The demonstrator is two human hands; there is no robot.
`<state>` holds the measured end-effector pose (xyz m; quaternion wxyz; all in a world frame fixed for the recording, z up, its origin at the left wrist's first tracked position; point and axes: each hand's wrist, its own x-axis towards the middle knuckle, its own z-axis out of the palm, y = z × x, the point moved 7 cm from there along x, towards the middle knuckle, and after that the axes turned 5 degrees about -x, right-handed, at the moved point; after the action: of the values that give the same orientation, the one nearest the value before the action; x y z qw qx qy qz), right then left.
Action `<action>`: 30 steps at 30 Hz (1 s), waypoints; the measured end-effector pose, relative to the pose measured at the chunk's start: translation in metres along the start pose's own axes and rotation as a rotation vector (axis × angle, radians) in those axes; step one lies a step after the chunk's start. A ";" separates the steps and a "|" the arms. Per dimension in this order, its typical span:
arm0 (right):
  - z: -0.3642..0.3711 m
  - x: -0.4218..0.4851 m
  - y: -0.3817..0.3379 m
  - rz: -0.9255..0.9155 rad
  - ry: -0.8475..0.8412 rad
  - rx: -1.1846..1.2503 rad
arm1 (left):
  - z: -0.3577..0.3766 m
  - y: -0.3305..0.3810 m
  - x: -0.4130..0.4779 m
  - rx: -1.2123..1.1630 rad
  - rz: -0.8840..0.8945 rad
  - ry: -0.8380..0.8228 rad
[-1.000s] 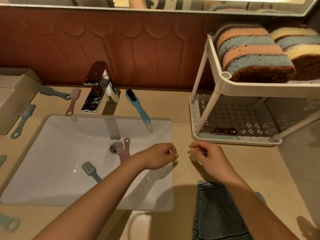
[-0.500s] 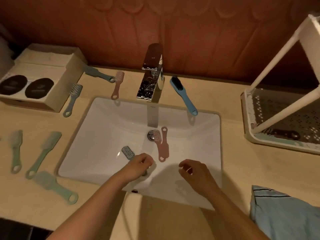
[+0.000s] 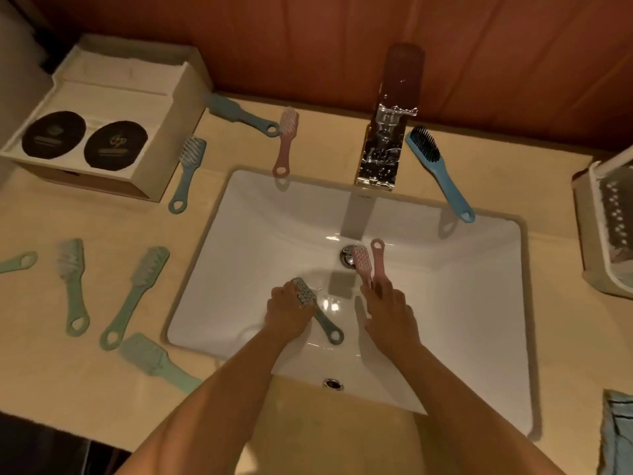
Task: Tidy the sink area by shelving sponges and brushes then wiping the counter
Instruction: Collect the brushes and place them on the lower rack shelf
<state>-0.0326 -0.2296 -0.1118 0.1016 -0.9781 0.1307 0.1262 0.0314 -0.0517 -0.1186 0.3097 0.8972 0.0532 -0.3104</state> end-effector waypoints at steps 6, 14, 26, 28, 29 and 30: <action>0.022 0.015 -0.002 0.103 -0.022 -0.061 | 0.001 -0.004 0.010 0.148 0.135 -0.033; 0.023 0.005 0.016 0.223 -0.006 0.203 | 0.003 -0.001 0.029 0.433 0.311 0.015; -0.011 -0.026 0.029 0.537 0.216 0.824 | 0.008 -0.003 0.036 0.636 0.395 -0.005; -0.011 -0.035 0.033 0.618 0.263 0.936 | 0.007 -0.007 0.035 0.653 0.400 -0.038; -0.010 -0.039 0.034 0.656 0.274 0.988 | 0.006 -0.008 0.034 0.667 0.408 -0.051; -0.009 -0.043 0.035 0.682 0.278 1.032 | 0.004 -0.010 0.034 0.673 0.415 -0.062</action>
<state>-0.0804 -0.2548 -0.0975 0.4964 -0.7139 0.4908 -0.0560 0.0535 -0.0496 -0.1460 0.0558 0.9305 -0.2433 -0.2682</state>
